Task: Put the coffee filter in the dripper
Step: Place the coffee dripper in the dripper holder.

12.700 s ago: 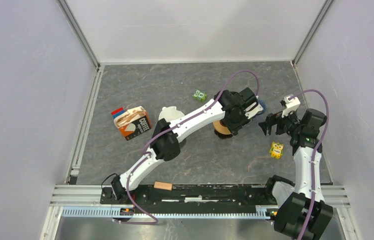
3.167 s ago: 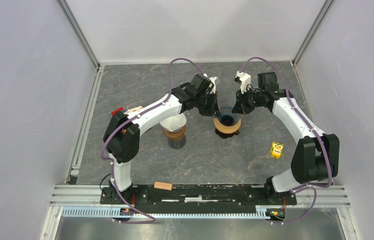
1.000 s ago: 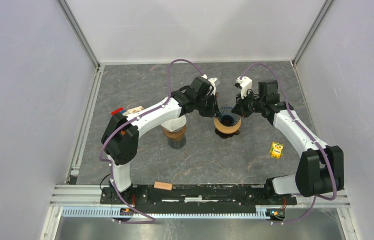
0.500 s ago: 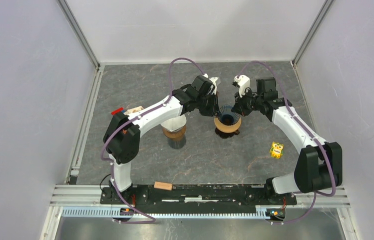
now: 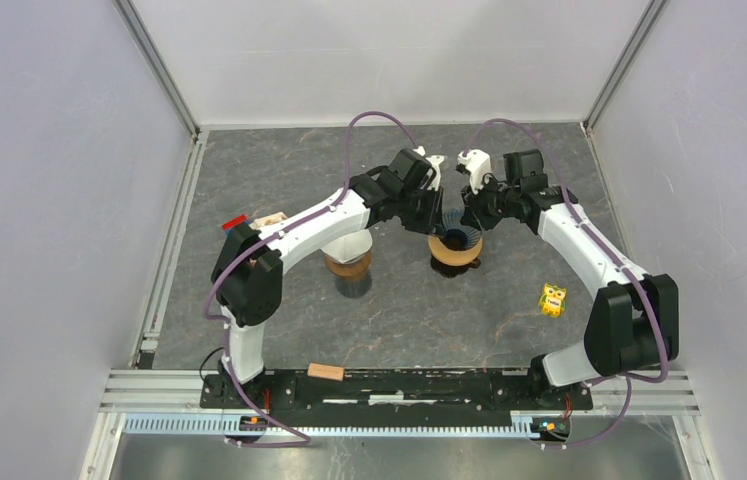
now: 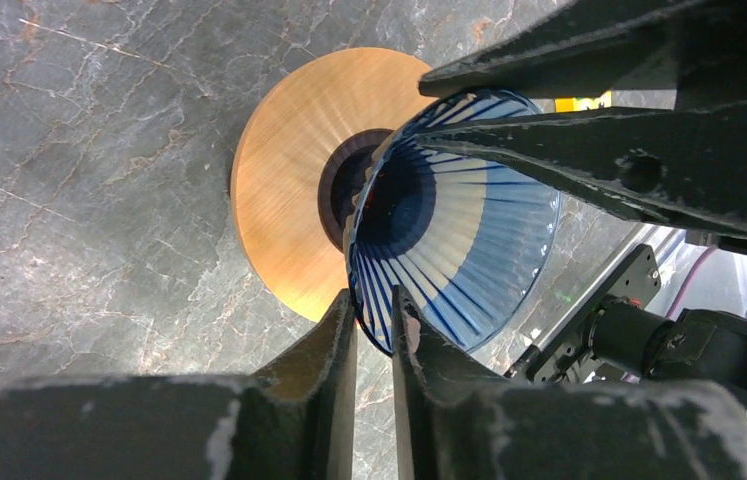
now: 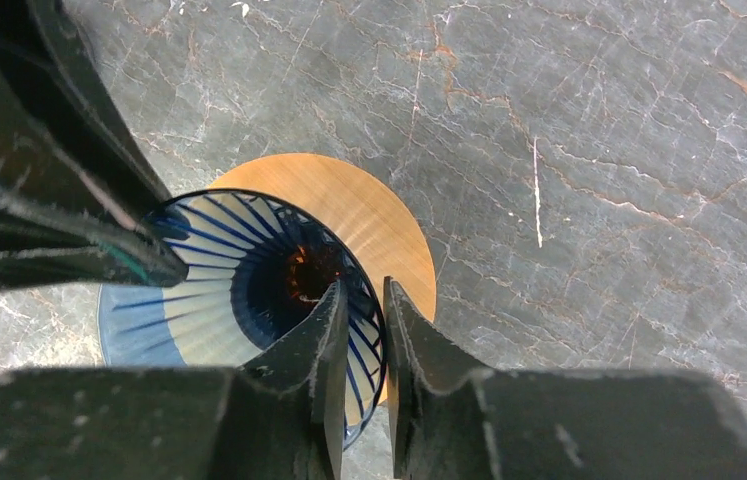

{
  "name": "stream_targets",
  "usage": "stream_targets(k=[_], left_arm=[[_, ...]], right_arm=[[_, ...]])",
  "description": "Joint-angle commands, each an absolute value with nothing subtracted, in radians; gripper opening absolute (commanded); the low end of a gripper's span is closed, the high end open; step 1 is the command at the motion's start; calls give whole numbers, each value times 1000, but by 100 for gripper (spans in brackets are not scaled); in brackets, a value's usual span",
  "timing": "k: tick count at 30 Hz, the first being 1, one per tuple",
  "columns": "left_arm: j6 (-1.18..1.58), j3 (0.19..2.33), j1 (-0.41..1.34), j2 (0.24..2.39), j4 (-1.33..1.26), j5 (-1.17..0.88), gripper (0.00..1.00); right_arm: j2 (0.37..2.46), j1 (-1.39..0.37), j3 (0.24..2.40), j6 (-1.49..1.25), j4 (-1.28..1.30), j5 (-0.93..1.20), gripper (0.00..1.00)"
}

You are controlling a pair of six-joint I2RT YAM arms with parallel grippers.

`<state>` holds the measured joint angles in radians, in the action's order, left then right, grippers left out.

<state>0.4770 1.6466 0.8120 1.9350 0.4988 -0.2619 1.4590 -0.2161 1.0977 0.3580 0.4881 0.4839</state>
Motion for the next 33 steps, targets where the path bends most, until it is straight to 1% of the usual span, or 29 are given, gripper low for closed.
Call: stream_targets(k=[1,10,14,20,26,33], left_arm=[[408,1702,881,1967,513,-361,25],[411,1693,870,1948,512,-349,36],[407,1689,864,1935,509,-347,45],[399,1702,840,1914,514,-361,57],[390,1748,823,1915,531,-377,62],[389,1790,795,1953,546,-366,63]], right_arm=[[1498,-245,1127,379,546,475,23],[1490,-245,1168,377,571,470,27],[1484,-244,1190,374,581,469,30],[1469,-244,1220,367,593,461,37],[1450,-237,1240,367,609,442,44],[1409,-207,1192,383,615,427,46]])
